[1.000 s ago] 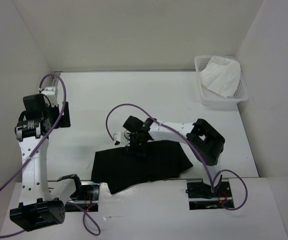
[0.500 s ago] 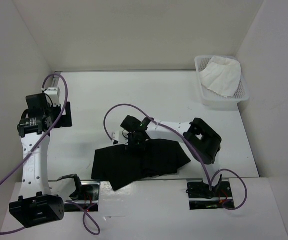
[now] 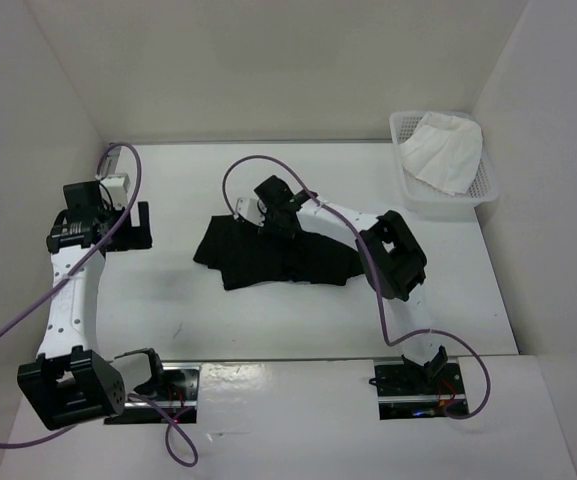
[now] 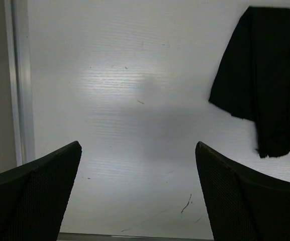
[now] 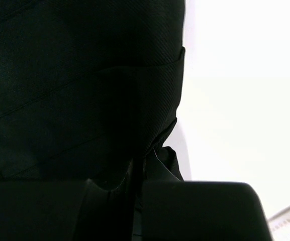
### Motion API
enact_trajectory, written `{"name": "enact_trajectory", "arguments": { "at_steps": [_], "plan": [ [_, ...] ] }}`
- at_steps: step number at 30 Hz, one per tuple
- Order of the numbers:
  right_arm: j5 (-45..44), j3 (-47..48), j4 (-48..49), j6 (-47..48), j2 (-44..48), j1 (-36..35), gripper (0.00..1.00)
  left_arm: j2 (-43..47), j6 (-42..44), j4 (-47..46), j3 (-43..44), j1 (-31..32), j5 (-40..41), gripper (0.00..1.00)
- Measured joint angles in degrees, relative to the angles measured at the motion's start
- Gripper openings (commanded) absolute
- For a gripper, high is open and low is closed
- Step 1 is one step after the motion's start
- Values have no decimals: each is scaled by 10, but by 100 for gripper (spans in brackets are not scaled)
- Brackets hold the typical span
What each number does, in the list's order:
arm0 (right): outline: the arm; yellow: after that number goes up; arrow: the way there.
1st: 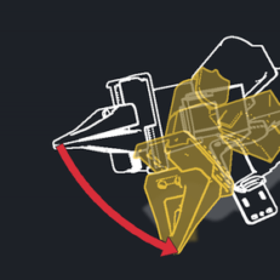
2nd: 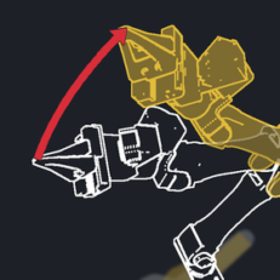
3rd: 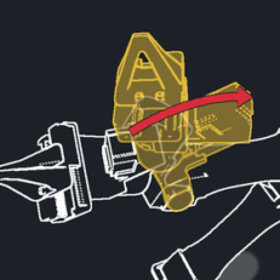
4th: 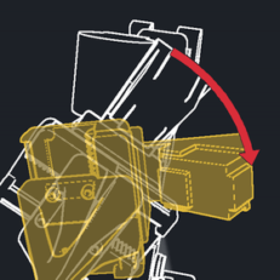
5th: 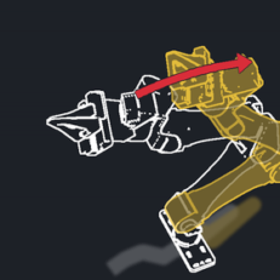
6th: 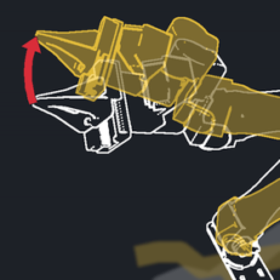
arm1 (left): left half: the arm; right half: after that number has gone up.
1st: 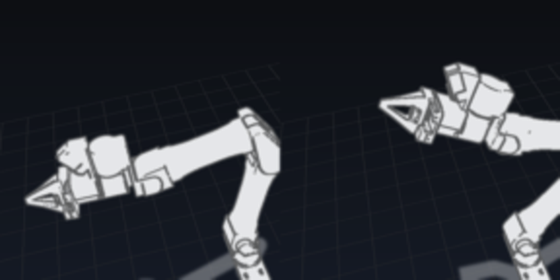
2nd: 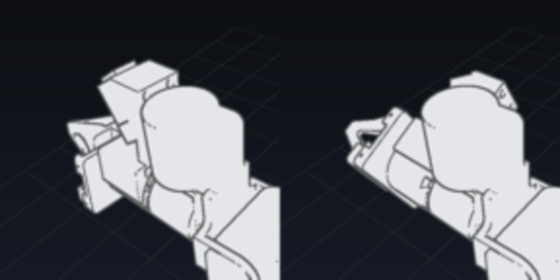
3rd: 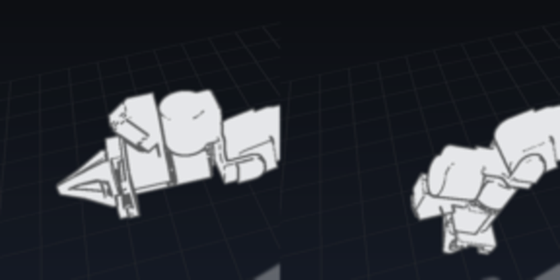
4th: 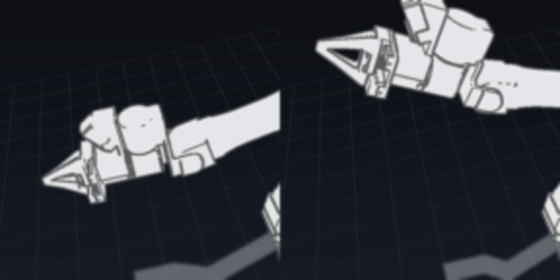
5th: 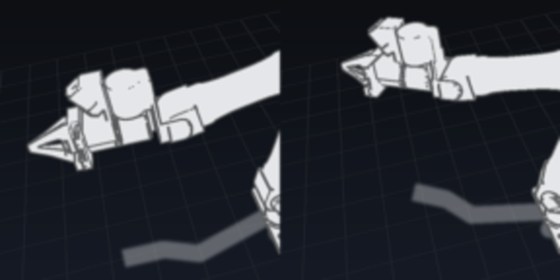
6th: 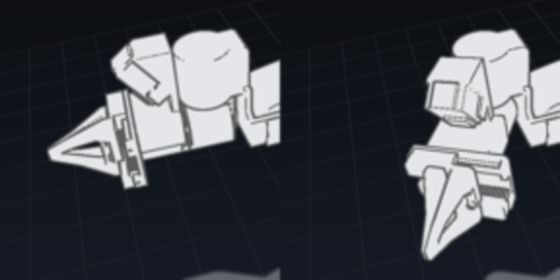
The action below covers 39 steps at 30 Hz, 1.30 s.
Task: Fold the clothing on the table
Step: Fold the skirt
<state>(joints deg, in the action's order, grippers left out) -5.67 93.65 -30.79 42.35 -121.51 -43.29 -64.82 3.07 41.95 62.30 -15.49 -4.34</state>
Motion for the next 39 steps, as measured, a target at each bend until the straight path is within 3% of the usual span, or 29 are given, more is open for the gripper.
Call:
{"name": "enact_trajectory", "arguments": {
  "at_steps": [5, 8, 9, 11, 12, 15, 19, 24, 32, 39],
  "plan": [
    [-15, 37, 6, 13, -36, 24, 0, -23, 0, -17, -7, 4, -12, 100],
    [-21, 48, 10, 19, -46, 24, 29, -31, 0, -24, -7, 6, -17, 100],
    [-22, 50, 12, 19, -48, 24, 64, -31, 0, -26, -7, 7, -19, 100],
    [-24, 56, 12, 19, -49, 24, 72, -31, 0, -28, -7, 10, -21, 100],
    [-23, 62, 12, 16, -49, 24, 83, -32, 0, -30, -7, 11, -24, 100],
    [-21, 90, 10, 0, -49, 24, 92, -34, 2, -31, -7, 13, -34, 100],
    [-16, 136, -6, -38, -34, 29, 98, -43, 3, -38, -5, 31, -50, 100],
    [33, 139, -36, -108, 58, 72, 98, -99, 29, -66, 27, 73, -73, 100],
    [53, -104, -16, -178, 356, 217, 99, -357, 65, -122, 190, 108, -122, 100],
    [86, -198, -28, -207, 446, 251, 99, -456, 90, -128, 225, 112, -171, 96]
  ]
}}
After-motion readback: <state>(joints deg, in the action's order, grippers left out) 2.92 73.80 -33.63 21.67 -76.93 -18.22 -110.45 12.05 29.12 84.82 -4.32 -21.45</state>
